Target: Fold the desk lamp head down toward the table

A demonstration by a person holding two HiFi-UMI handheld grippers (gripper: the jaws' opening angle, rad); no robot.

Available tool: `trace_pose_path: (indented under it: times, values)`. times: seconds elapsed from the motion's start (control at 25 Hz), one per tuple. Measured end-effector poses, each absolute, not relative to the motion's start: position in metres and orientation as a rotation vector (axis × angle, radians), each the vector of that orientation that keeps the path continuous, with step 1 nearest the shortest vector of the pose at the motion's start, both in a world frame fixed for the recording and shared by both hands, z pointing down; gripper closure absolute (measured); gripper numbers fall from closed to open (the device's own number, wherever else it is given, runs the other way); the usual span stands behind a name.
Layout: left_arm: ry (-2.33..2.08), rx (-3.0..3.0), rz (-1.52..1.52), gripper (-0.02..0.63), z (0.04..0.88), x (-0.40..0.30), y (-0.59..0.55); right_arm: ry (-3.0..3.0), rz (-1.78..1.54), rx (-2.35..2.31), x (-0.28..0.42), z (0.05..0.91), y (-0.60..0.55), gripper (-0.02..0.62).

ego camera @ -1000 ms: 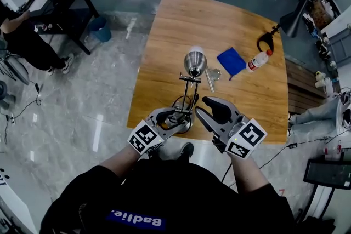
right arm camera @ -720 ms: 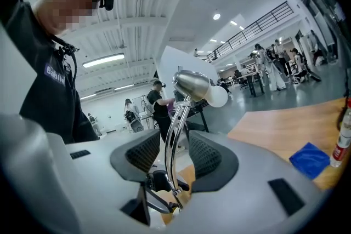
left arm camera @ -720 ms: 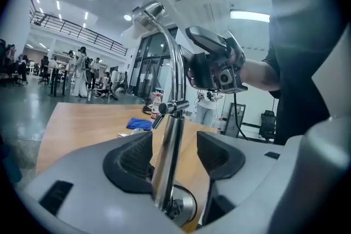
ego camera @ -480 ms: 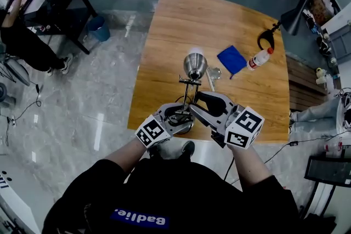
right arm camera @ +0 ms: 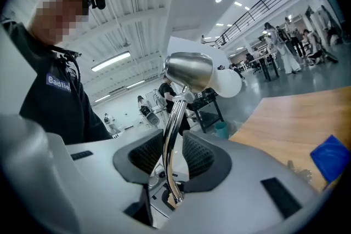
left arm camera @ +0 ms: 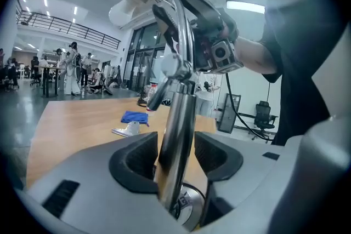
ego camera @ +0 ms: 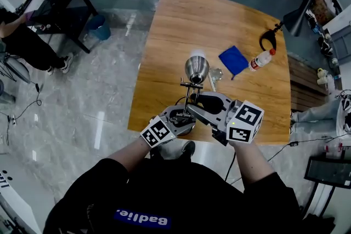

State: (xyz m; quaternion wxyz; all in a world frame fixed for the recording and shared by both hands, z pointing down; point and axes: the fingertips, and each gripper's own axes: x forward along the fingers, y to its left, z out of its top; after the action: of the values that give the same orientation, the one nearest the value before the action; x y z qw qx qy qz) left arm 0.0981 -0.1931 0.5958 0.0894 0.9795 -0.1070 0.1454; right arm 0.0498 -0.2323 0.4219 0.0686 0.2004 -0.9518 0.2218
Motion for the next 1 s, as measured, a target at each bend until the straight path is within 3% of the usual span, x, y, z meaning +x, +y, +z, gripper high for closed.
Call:
trace_pose_path:
  times: [0.12,1.0]
  values:
    - [-0.351,2.917,0.437,0.455,0.5977,0.098,-0.1965,-2.884,0.7,0.544,0.0477,0.42,-0.23,0.517]
    - [-0.412,2.92,0.317,0.462,0.5971,0.0964,-0.1988,-2.958,1.18,0.469,0.0524,0.4224,-0.2355,0.556]
